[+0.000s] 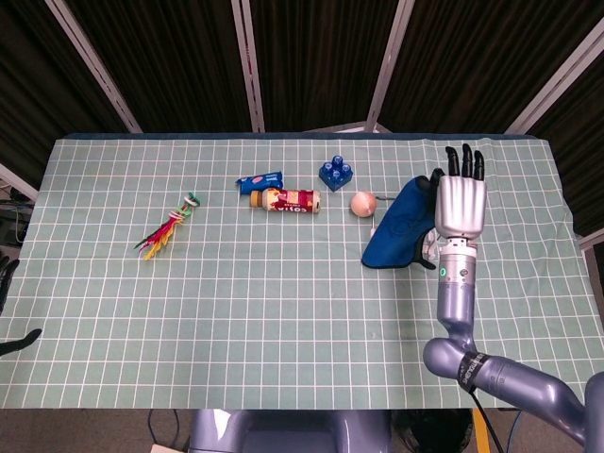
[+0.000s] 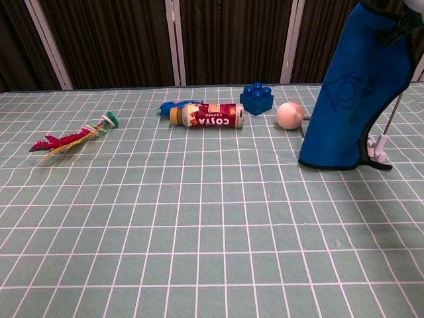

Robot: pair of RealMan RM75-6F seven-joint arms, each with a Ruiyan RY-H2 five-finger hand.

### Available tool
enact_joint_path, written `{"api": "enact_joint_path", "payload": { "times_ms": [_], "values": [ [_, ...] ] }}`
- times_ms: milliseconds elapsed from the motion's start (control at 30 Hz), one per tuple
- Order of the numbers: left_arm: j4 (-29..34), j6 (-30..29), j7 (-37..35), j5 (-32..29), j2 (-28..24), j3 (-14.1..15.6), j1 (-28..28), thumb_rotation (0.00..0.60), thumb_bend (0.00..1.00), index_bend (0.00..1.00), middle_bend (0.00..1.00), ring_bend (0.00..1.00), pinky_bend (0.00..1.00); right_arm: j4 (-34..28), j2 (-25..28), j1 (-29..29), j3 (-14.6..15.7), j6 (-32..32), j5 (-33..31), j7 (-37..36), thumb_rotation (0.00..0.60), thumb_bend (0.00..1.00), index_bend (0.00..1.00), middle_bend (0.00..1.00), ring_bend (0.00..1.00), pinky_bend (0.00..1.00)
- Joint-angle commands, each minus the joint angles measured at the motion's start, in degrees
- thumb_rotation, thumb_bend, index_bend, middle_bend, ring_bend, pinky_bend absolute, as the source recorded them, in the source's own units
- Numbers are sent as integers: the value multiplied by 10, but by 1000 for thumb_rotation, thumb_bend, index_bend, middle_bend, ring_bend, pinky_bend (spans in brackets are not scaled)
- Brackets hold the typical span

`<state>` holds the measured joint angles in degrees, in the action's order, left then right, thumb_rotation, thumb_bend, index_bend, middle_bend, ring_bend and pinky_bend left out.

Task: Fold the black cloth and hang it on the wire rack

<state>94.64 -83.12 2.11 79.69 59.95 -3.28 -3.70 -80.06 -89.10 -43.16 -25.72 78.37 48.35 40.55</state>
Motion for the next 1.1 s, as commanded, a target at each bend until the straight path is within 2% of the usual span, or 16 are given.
{"api": "enact_joint_path", "payload": {
  "times_ms": [33,233,367,500,700,1100],
  "values": [
    [-2,4,2,-4,2,-1,-2,600,0,0,0,0,0,19,-5,-8,-6,-8,-6,0,600,553,749,125,0,86],
    [-4,12,3,-11,3,-3,-5,600,0,0,0,0,0,3,12,-1,-15,-14,-17,-15,600,554,748,125,0,85],
    [-2,11,3,-6,3,-1,-5,600,0,0,0,0,0,-27,52,22,2,-9,4,-18,600,554,748,125,0,84],
    [1,7,5,1,3,3,-3,600,0,0,0,0,0,-31,64,23,7,-25,1,-20,600,553,748,125,0,85],
    [2,5,8,3,4,1,-4,600,0,0,0,0,0,13,45,0,14,-37,19,-19,600,553,748,125,0,84],
    [-14,22,8,-20,10,-4,-8,600,0,0,0,0,0,116,12,-29,21,-87,43,-67,600,541,749,125,0,75]
  ]
}}
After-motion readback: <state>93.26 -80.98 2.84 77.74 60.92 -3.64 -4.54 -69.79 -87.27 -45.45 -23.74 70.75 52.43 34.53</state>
